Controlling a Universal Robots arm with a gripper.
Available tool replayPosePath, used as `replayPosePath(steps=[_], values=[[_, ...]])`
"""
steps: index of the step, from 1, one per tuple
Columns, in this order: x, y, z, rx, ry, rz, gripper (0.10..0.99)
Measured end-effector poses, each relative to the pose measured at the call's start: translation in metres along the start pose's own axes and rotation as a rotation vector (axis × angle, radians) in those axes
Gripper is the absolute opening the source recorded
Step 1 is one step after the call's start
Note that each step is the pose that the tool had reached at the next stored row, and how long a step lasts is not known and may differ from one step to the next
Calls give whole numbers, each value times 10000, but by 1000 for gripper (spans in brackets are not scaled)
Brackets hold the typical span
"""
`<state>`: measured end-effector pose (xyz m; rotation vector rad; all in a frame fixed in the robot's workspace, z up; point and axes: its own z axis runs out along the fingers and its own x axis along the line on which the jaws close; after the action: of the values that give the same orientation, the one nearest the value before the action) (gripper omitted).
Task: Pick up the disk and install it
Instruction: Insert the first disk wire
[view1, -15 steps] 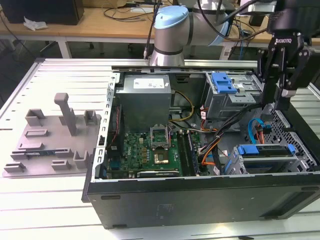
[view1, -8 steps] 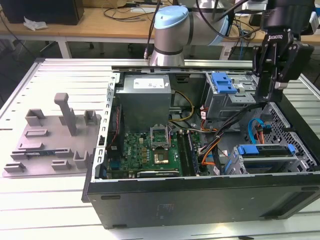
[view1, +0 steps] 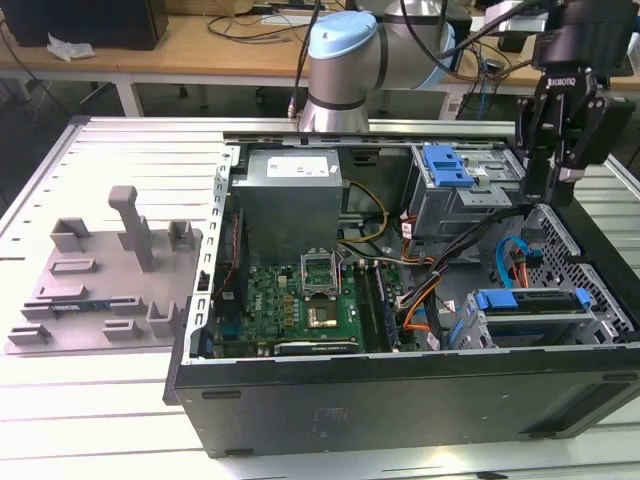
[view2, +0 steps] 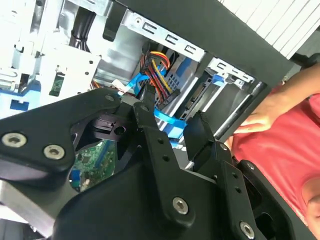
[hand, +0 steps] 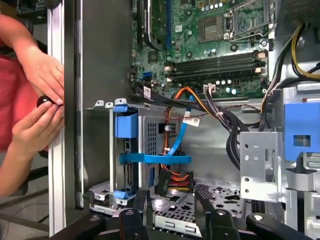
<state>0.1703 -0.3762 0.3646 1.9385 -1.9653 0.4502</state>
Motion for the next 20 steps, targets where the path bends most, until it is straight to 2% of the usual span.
replayPosePath(steps=[4, 6, 8, 9, 13, 14, 16, 18, 19, 20], values=[[-41, -1, 86, -186, -7, 423, 506], [-45, 1, 101, -127, -9, 466, 506], [-46, 12, 107, 23, -21, 543, 506], [-46, 18, 109, 64, -28, 564, 506], [-48, 18, 110, 65, -13, 564, 506], [-51, 19, 115, 62, 95, 586, 506], [-53, 20, 117, 119, 180, 668, 506], [-56, 20, 121, 247, 264, 807, 506], [-57, 20, 124, 278, 297, 890, 506], [-59, 21, 128, 270, 409, 1002, 506]])
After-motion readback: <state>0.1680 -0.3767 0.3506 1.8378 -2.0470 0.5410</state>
